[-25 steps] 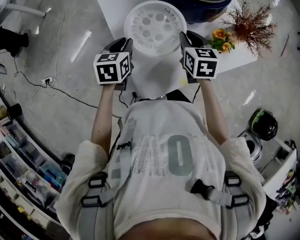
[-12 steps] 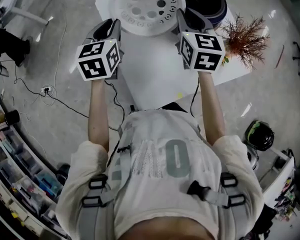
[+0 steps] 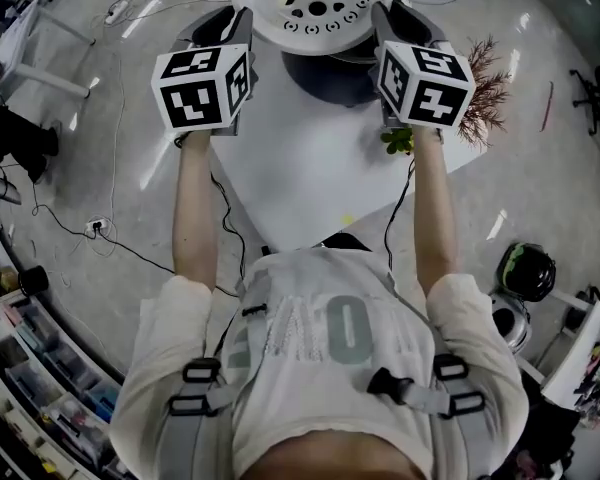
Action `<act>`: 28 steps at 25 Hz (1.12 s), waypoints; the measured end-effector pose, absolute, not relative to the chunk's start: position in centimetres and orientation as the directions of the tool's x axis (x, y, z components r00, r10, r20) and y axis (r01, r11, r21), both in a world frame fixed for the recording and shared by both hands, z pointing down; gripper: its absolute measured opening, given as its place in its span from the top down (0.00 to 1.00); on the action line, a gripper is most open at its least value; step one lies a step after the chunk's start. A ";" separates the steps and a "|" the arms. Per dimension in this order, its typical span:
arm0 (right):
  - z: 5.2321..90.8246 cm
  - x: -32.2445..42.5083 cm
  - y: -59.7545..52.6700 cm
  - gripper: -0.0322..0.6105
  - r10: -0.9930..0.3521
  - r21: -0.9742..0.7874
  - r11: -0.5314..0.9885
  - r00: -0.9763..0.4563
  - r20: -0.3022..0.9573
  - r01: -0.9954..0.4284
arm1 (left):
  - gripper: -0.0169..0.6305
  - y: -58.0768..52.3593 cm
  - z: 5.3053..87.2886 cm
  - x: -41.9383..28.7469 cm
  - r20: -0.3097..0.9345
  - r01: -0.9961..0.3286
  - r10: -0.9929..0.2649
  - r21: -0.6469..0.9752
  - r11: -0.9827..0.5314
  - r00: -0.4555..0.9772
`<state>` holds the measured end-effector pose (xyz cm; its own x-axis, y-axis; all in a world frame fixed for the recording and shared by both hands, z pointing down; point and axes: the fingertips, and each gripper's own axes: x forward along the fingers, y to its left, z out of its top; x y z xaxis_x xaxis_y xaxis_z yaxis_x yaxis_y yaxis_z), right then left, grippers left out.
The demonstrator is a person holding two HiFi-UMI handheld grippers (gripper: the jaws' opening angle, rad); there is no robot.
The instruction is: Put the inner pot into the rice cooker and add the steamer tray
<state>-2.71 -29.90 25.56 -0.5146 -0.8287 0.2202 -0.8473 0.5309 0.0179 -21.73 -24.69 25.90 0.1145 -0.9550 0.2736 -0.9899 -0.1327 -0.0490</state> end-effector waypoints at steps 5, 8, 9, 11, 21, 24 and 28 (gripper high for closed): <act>26.8 1.7 -32.1 0.81 -0.851 0.007 0.460 -0.439 0.288 -0.888 | 0.84 -29.0 26.0 -17.6 0.344 -0.971 -0.922 -0.095 -0.221 0.177; 28.8 3.7 -33.3 0.81 -0.842 -0.011 0.442 -0.419 0.339 -0.897 | 0.84 -30.9 27.7 -15.5 0.406 -0.959 -0.893 -0.114 -0.258 0.192; 29.3 4.3 -33.7 0.81 -0.839 -0.015 0.439 -0.416 0.352 -0.898 | 0.84 -31.4 28.2 -15.0 0.423 -0.956 -0.885 -0.121 -0.269 0.195; 30.3 4.9 -34.1 0.81 -0.833 -0.025 0.433 -0.410 0.372 -0.901 | 0.84 -32.0 29.0 -14.3 0.452 -0.949 -0.869 -0.130 -0.287 0.201; 33.7 5.4 -35.1 0.80 -0.790 -0.085 0.437 -0.427 0.440 -0.896 | 0.84 -33.4 31.9 -13.8 0.532 -0.943 -0.823 -0.127 -0.308 0.198; 34.2 5.1 -35.3 0.80 -0.786 -0.066 0.441 -0.420 0.453 -0.895 | 0.84 -33.5 32.5 -14.1 0.546 -0.944 -0.816 -0.126 -0.304 0.190; 34.1 5.0 -35.3 0.80 -0.780 -0.063 0.442 -0.417 0.466 -0.895 | 0.84 -33.6 32.8 -14.1 0.557 -0.946 -0.809 -0.119 -0.303 0.189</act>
<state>5.05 -35.28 34.15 -0.4175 -0.7804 0.4656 -0.8951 0.4415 -0.0625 -14.08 -33.59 32.78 0.1892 -0.8089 0.5567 -0.9455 -0.3031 -0.1190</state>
